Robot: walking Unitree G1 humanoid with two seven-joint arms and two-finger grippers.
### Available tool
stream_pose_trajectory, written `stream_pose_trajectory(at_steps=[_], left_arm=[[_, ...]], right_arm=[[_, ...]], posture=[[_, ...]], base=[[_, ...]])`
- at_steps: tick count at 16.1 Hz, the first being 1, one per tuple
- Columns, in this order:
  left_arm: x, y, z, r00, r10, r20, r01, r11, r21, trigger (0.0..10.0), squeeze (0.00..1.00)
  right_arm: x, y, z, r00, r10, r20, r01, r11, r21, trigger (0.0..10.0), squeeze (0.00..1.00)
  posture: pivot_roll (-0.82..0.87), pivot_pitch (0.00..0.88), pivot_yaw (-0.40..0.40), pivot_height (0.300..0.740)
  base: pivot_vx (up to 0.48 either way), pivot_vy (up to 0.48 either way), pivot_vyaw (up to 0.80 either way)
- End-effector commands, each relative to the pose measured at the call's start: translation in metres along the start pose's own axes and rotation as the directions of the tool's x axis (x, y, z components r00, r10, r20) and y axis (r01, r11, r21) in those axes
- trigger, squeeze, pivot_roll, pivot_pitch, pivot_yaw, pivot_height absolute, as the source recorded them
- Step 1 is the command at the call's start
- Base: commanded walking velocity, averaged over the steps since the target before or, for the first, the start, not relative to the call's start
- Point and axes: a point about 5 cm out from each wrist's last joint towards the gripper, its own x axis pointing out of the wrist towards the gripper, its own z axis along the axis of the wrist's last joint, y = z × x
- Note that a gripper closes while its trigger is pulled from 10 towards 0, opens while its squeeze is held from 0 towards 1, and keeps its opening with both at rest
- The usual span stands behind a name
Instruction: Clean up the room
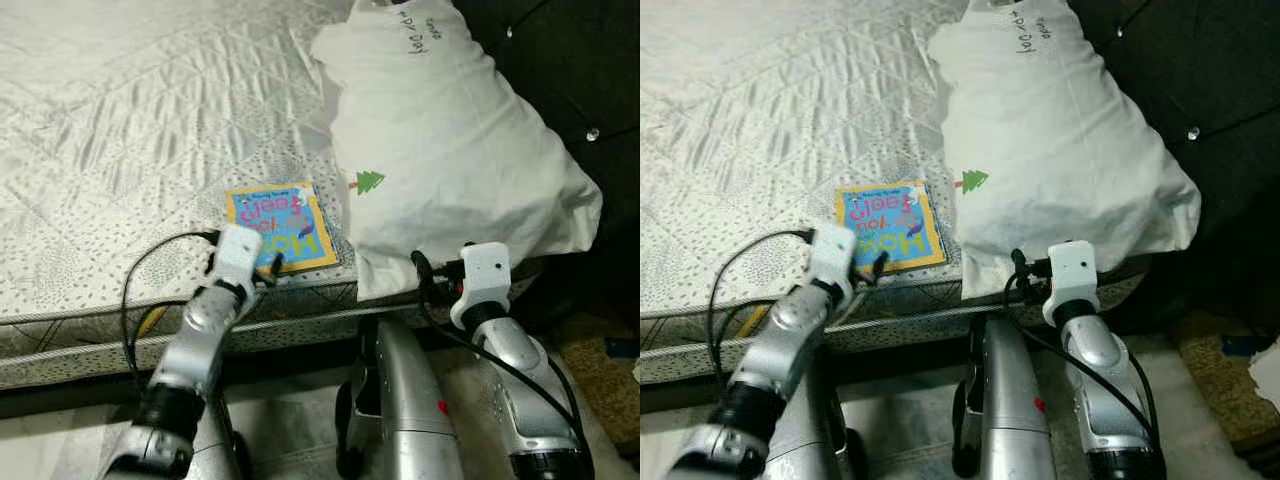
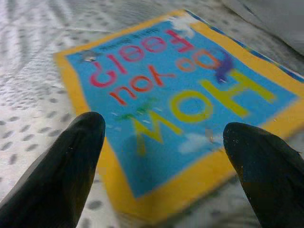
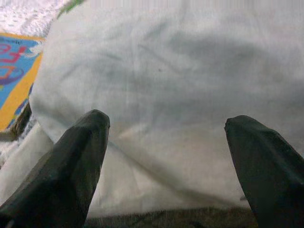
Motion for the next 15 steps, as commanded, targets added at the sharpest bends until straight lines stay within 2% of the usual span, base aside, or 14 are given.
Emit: stream_pose_trajectory(at_steps=[1, 4, 6, 8, 11, 15], left_arm=[[-0.004, -0.005, 0.0, 0.999, -0.042, -0.014, 0.043, 0.998, 0.044, 10.0, 0.0], [-0.012, -0.012, -0.002, 0.997, -0.069, -0.034, 0.072, 0.996, 0.062, 10.0, 0.0], [-0.023, -0.01, -0.005, 0.998, -0.037, -0.057, 0.04, 0.997, 0.068, 10.0, 0.0], [-0.035, -0.007, -0.01, 0.996, -0.005, -0.086, 0.007, 0.999, 0.032, 10.0, 0.0], [-0.039, -0.001, -0.019, 0.992, 0.022, -0.126, -0.021, 1.0, 0.014, 10.0, 0.0], [-0.035, 0.015, -0.02, 0.986, 0.073, -0.15, -0.071, 0.997, 0.019, 10.0, 0.0]], right_arm=[[0.001, -0.001, -0.003, 1.0, -0.003, -0.007, 0.003, 1.0, -0.003, 10.0, 0.0], [0.002, -0.001, -0.003, 1.0, -0.001, -0.006, 0.001, 1.0, -0.005, 10.0, 0.0], [0.003, -0.001, -0.004, 1.0, -0.002, -0.007, 0.002, 1.0, -0.005, 10.0, 0.0], [0.003, -0.001, -0.005, 1.0, 0.001, -0.011, -0.001, 1.0, -0.004, 10.0, 0.0], [0.006, 0.001, -0.006, 1.0, 0.008, -0.012, -0.008, 1.0, -0.004, 10.0, 0.0], [0.006, 0.0, -0.007, 1.0, 0.004, -0.011, -0.005, 1.0, -0.005, 10.0, 0.0]], posture=[[-0.02, 0.106, -0.014, 0.471], [-0.02, 0.105, -0.013, 0.471], [-0.01, 0.108, -0.013, 0.471], [-0.01, 0.108, -0.014, 0.471], [0.0, 0.106, -0.018, 0.471], [0.0, 0.105, -0.015, 0.471]], base=[[0.0, 0.0, 0.0], [0.0, 0.0, 0.0], [0.0, 0.0, 0.0], [0.0, 0.0, 0.0], [0.0, 0.0, 0.0], [0.0, 0.0, 0.0]])
